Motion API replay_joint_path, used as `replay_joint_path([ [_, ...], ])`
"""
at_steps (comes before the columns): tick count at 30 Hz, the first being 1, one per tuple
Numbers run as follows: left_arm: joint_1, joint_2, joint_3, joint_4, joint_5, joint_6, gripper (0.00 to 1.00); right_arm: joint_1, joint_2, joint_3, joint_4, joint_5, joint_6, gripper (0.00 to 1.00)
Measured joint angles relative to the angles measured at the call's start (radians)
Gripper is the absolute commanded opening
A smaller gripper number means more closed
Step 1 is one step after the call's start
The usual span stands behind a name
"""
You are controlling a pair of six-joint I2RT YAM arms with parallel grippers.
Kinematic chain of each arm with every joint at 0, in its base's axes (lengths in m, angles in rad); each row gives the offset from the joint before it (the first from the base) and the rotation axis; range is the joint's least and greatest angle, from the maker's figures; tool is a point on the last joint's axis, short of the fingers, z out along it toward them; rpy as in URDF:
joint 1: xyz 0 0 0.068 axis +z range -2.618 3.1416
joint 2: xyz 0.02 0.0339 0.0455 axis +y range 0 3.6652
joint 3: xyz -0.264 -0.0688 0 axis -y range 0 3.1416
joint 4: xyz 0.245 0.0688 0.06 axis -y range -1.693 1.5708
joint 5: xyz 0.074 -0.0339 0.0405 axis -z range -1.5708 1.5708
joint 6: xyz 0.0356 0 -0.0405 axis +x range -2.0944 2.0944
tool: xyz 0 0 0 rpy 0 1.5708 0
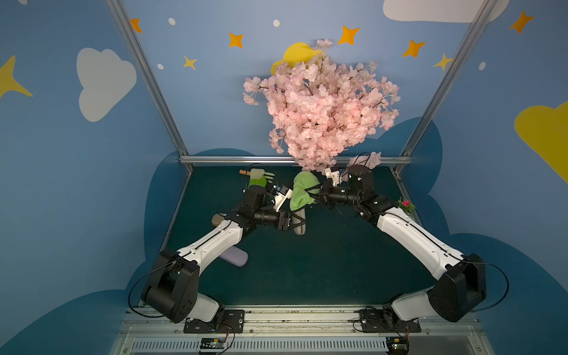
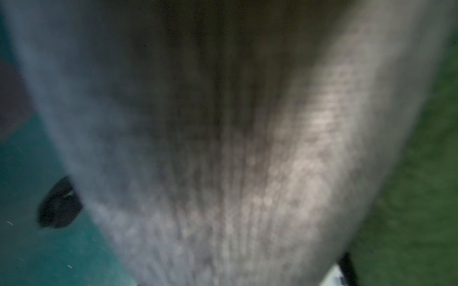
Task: Wipe the eyeglass case
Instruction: Wipe the dirt from the eyeglass case.
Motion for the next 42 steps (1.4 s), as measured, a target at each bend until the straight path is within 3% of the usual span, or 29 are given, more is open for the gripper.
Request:
replay_joint_path([
  [11, 0.009, -0.026, 0.004, 0.097, -0.162, -0.044, 0.03, 0.018, 0.085, -0.226, 0.721, 0.049, 0.424, 0.00],
  [21, 0.009, -0.071, -0.008, 0.190, -0.219, -0.085, 0.03, 0.039, 0.127, -0.290, 1.013, 0.085, 0.572, 0.00],
  [24, 0.008, -0.080, -0.008, 0.192, -0.220, -0.059, 0.03, 0.011, 0.072, -0.303, 0.909, 0.024, 0.525, 0.00],
  [30, 0.005, -0.169, -0.014, 0.274, -0.222, -0.021, 0.03, -0.072, -0.132, -0.225, 0.254, -0.086, 0.188, 0.00],
  [35, 0.016, -0.224, -0.016, 0.351, -0.192, -0.011, 0.03, -0.134, -0.208, -0.082, -0.108, -0.092, -0.045, 0.00],
  [39, -0.001, -0.192, -0.015, 0.354, -0.134, 0.013, 0.03, -0.099, -0.177, 0.111, -0.289, -0.070, -0.186, 0.00],
  [42, -0.023, -0.153, -0.010, 0.317, -0.103, 0.050, 0.03, -0.004, -0.146, 0.231, -0.353, -0.051, -0.256, 0.00],
])
